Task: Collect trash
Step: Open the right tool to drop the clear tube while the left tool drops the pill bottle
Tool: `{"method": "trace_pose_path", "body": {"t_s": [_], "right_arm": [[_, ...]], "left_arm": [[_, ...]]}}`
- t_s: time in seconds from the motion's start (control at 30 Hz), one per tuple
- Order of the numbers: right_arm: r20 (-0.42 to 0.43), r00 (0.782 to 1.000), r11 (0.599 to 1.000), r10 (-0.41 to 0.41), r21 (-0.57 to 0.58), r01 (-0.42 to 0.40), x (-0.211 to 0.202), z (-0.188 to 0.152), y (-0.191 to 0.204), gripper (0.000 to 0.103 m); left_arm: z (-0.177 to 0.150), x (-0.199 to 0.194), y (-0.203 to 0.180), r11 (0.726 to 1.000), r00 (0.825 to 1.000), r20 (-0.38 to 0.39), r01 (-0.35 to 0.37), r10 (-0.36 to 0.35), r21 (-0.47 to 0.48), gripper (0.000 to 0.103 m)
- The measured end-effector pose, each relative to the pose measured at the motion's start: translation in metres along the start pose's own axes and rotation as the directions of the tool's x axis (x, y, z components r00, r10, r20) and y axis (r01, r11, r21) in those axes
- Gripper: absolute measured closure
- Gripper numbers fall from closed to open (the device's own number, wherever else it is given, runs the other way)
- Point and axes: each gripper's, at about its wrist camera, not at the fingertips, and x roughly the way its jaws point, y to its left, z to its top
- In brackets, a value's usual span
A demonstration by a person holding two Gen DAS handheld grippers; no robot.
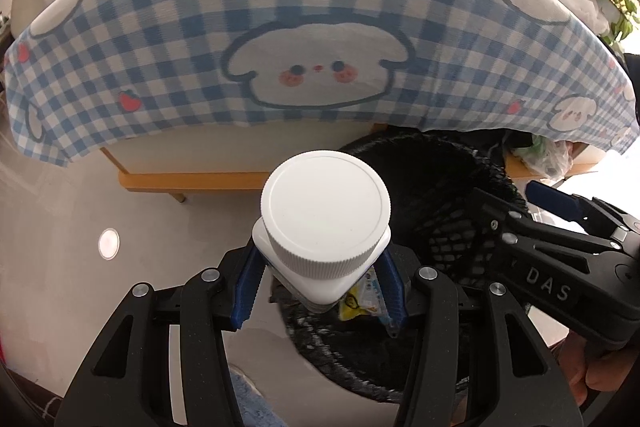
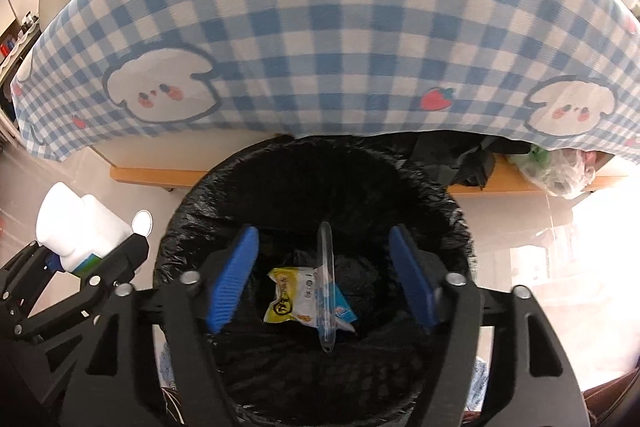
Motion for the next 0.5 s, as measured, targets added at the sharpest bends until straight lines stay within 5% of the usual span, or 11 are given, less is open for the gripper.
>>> {"method": "trace_pose_path", "body": {"t_s": [0.5], "right_arm": [[0.006,0.992,0.988,-0.124,0.096,0.123,-0.020,-0.011,-0.078,0.010]], "left_arm": [[0.007,0.019,-0.062,0.996,0.997,-0.018,0.079,-0.079,0.044,0.053]]}}
